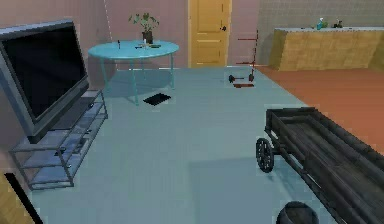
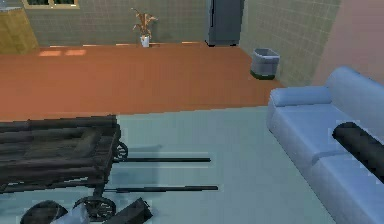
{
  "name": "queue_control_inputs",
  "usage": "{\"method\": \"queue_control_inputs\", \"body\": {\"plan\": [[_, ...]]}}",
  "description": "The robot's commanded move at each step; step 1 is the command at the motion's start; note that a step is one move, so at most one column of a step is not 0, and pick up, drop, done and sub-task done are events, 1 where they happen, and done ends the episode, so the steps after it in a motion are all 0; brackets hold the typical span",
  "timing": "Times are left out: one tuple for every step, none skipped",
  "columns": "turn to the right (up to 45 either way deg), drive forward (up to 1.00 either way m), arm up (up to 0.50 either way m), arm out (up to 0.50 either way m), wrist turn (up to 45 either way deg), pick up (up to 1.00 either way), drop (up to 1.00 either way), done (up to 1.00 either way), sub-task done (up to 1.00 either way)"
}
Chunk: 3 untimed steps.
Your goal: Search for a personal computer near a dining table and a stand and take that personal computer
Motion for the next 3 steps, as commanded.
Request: {"method": "queue_control_inputs", "body": {"plan": [[-3.0,0.0,0.0,0.0,0.0,0.0,0.0,0.0,0.0],[15.0,0.0,0.0,0.0,0.0,0.0,0.0,0.0,0.0],[0.0,0.1,0.0,0.0,0.0,0.0,0.0,0.0,0.0]]}}
